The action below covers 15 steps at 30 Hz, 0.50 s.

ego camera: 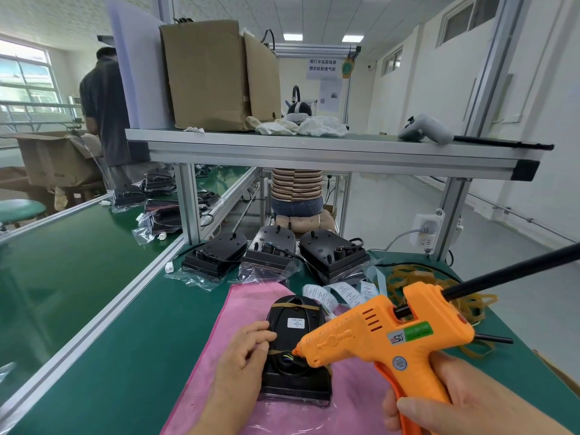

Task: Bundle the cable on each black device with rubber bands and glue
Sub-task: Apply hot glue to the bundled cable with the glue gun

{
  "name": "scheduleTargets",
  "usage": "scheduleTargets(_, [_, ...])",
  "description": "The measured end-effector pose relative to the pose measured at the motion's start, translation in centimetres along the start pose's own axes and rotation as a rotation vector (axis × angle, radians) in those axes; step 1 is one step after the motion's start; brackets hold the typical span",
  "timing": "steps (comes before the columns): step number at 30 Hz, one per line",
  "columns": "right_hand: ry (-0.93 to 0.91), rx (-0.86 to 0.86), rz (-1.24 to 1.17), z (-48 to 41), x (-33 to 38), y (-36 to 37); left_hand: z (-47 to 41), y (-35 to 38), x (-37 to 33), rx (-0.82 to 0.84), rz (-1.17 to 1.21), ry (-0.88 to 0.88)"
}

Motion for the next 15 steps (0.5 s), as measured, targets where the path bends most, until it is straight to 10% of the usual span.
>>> scheduleTargets(15, [-0.001, -0.05, 0.009, 0.19, 1.03, 0.31, -0.15, 0.12, 0.4, -0.011, -0.008, 0.012])
Point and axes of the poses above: each hand's wrist, its own z-axis away from the middle knuckle, its own y-axis out of the palm, x = y × z, the point moved 4 cm from there along -z, towards the middle knuckle, and after that the axes turned 9 degrees about -z, right-handed, at the moved point
